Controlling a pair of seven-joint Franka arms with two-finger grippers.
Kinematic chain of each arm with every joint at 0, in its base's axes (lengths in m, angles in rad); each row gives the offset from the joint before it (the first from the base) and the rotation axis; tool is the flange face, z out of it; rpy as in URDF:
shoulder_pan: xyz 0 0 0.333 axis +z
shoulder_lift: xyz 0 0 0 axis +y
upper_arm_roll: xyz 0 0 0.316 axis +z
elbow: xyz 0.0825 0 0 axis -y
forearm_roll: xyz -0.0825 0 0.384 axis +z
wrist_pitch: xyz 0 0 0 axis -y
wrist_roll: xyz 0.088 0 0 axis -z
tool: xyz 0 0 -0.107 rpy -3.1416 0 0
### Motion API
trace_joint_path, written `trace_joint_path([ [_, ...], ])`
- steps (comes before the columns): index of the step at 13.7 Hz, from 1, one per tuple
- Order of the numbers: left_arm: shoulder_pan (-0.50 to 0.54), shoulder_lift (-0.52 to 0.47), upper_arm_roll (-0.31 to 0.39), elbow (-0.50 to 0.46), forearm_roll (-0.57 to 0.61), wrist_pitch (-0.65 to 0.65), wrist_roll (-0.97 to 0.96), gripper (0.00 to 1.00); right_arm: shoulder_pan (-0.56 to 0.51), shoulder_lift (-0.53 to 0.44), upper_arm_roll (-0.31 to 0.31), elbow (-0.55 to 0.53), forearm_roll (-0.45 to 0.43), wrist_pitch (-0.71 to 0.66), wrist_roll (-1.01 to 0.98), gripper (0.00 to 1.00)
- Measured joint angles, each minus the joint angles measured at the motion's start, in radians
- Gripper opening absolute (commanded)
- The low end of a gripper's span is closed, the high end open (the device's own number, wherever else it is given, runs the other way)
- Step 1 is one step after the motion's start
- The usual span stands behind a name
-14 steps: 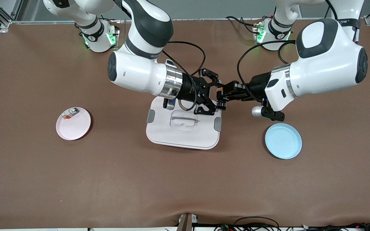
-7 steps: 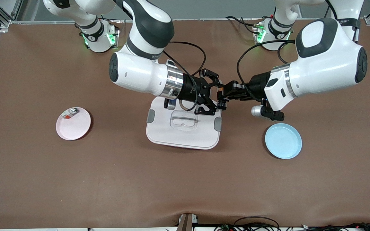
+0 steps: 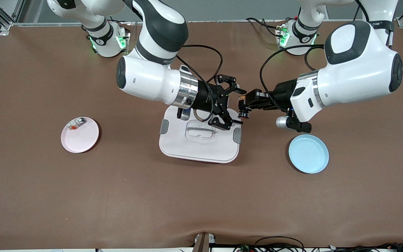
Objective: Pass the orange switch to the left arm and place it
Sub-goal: 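Open the right gripper and withdraw while the left gripper pulls away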
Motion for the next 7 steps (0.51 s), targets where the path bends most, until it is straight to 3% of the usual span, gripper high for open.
trace_joint_path([
  [3, 0.053, -0.017, 0.002, 0.003, 0.035, -0.101, 0.023, 0.00, -0.025, 0.000, -0.008, 0.001, 0.000, -0.028, -0.005, 1.00],
  [7, 0.101, -0.052, 0.003, 0.005, 0.121, -0.227, 0.060, 0.00, -0.123, -0.001, -0.013, 0.013, 0.000, -0.259, -0.169, 1.00],
])
